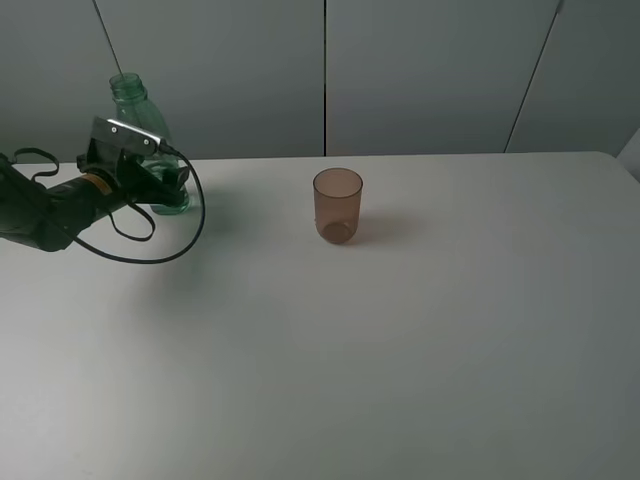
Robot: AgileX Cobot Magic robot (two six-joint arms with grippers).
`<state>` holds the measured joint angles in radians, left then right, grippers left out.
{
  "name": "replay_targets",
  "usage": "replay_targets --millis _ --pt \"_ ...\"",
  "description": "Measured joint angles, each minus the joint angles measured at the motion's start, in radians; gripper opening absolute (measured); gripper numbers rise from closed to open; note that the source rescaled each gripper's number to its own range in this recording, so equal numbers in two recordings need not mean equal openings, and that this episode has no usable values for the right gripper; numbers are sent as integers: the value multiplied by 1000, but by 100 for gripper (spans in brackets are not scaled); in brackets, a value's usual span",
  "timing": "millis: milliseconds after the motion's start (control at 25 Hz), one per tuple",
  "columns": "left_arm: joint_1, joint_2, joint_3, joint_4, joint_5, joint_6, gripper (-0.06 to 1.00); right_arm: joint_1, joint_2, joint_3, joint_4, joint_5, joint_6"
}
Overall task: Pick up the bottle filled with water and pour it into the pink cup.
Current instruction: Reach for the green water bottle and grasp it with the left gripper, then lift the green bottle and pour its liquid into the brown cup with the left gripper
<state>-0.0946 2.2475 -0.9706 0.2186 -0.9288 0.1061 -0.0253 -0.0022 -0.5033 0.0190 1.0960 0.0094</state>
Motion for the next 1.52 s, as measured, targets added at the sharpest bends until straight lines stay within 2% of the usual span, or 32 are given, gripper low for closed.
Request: replay_targets --millis 440,480,520,560,600,680,880,1080,1320,1520 --pt "-4 10 -13 -4 -19 0 88 0 0 0 0 0 0" --pt "-4 10 -13 -4 -21 0 84 0 0 0 0 0 0" --pt "-4 10 -13 -4 -26 0 65 0 0 0 0 0 0" --pt "-4 10 -13 -4 -30 2 28 0 0 0 0 0 0" --pt "-4 10 -13 -1 -32 2 20 0 0 0 0 0 0" --pt "-6 10 -13 6 -32 16 14 0 0 0 0 0 0" --pt "-6 10 -14 14 -36 35 12 0 0 0 0 0 0" --pt "-6 10 -19 29 -46 48 5 0 0 0 0 0 0" --pt "-6 -1 -65 111 -48 54 2 0 0 0 0 0 0" --pt "-18 -7 -167 204 -61 12 2 0 0 0 0 0 0"
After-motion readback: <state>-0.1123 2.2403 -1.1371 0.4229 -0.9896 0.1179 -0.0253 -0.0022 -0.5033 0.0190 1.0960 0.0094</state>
